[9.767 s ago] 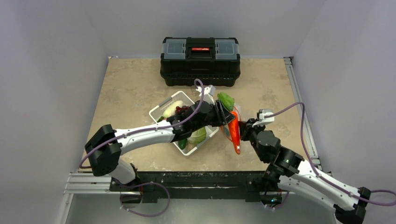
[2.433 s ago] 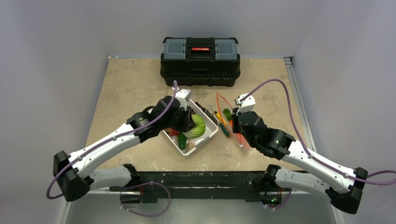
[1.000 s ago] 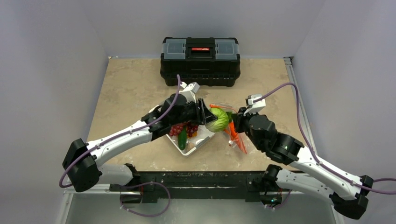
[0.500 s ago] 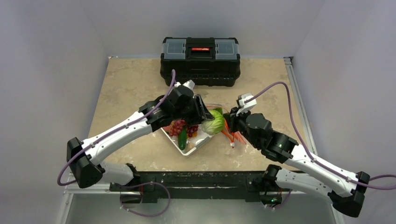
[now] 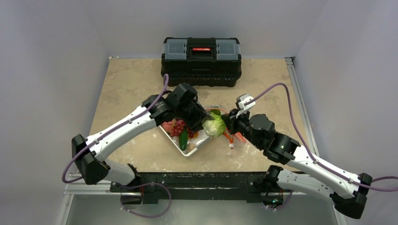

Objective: Place the food in the zip-top bag and seal the zipper
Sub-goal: Place the fake vegetable in the zipper food storage bag.

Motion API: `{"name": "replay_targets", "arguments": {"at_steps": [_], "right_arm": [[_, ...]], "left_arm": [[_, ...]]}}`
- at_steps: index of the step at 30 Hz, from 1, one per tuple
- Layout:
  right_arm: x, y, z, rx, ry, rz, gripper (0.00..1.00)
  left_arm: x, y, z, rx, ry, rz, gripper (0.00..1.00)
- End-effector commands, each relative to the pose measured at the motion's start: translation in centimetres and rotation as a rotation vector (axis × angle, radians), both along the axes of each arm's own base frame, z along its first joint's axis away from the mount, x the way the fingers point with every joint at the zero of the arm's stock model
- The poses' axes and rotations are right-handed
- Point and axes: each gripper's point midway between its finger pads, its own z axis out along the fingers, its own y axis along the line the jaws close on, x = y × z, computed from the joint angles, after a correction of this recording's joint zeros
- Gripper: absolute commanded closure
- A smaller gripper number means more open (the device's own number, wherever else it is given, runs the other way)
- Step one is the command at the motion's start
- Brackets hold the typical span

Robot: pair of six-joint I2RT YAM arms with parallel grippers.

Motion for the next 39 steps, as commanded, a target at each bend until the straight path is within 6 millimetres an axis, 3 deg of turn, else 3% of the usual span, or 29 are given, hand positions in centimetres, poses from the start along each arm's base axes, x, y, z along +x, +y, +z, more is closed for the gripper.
{"name": "replay_targets", "arguments": {"at_steps": [1,5,9,13,18,23,27,30,35,39], "right_arm": [[-1.8,1.7,1.8,0.065,-0.042,0.138,1.00],[-1.8,1.3,0.8,0.033,-0.012,0.123,1.00],[-1.8,1.4,0.8,0.046,0.000,0.120,1.00],[-2.6,2.9,0.7,0.055,0.008,0.202,1.00],[-3.2,3.4,1.2,0.053,-0.023,0.237,1.00],[-3.0,3.3,2.8,0.082,-0.054,0.220,1.00],[-2.3,3.0,2.6,0.041,-0.063,0.187,1.00],[-1.1,1.7,1.3,0.006,-0.015,0.071,1.00],[-1.2,0.5,2.8,0.068,-0.042,0.029,1.00],[-0.9,0.0,2.3,0.064,-0.007,-0.014,1.00]], "left_arm": [[1.2,-0.4,2.4,-0.111,0.152,0.140,1.00],[2.5,-1.5,4.1,-0.293,0.080,0.197,1.00],[3.1,1.1,4.6,-0.261,0.012,0.309,1.00],[3.6,2.5,3.7,-0.238,0.066,0.440,1.00],[4.6,2.6,2.5,-0.157,0.133,0.498,1.00],[4.2,1.7,-0.3,0.014,0.158,0.436,1.00],[3.7,0.5,-2.6,0.113,0.223,0.345,1.00],[4.0,-0.1,-1.6,0.176,0.085,0.248,1.00],[3.6,-1.6,0.0,0.222,-0.121,0.063,1.00],[2.9,-2.5,0.9,0.186,-0.310,-0.036,1.00]]}}
